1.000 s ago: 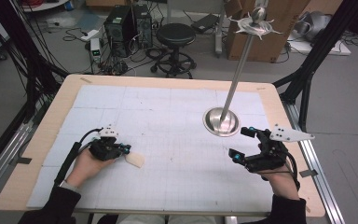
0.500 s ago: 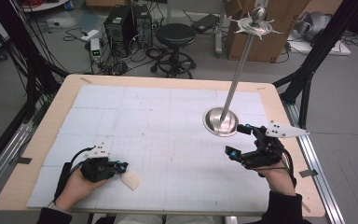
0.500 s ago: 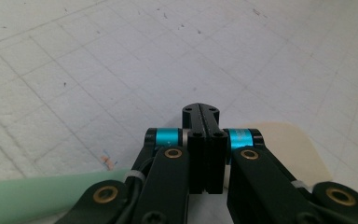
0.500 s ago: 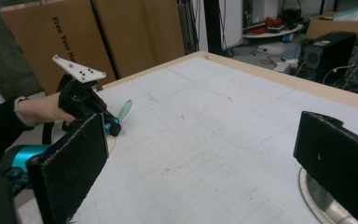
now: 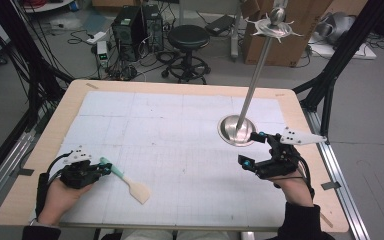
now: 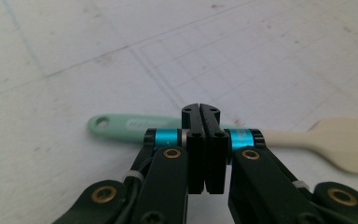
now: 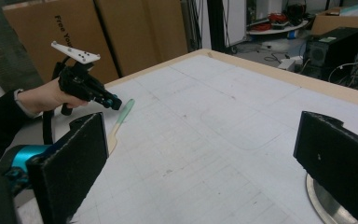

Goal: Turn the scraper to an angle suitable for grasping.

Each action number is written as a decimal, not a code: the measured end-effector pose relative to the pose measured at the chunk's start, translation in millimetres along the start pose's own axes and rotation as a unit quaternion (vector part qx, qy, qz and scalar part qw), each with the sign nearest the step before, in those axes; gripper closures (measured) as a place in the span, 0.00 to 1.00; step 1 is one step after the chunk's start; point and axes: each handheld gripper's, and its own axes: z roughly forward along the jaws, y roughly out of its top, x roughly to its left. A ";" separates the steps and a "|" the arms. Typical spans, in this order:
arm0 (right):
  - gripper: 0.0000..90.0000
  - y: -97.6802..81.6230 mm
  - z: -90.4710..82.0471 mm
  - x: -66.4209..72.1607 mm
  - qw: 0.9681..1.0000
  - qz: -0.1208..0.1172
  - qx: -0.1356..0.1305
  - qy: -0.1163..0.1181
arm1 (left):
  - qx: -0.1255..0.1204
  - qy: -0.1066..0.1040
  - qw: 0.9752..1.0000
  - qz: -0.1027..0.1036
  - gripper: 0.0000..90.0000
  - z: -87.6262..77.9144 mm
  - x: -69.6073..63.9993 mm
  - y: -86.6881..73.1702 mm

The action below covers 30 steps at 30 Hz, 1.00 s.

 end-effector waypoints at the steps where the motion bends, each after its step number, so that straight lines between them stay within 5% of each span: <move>1: 0.02 -0.1 -0.2 -0.3 1.000 0.000 0.000 -0.001 | 0.002 0.001 1.000 -0.003 0.99 0.1 1.9 -1.5; 4: 0.02 0.1 -0.6 -0.2 1.000 0.003 -0.003 -0.001 | 0.020 0.004 1.000 -0.007 0.99 5.4 3.9 -4.3; 14: 0.02 -0.3 -1.4 2.7 1.000 0.001 0.000 -0.004 | 0.016 0.003 1.000 0.002 0.99 26.6 -0.7 9.1; 30: 0.02 -0.3 -9.1 3.8 1.000 0.000 -0.007 -0.010 | 0.017 0.004 0.998 0.067 1.00 79.8 -45.7 42.9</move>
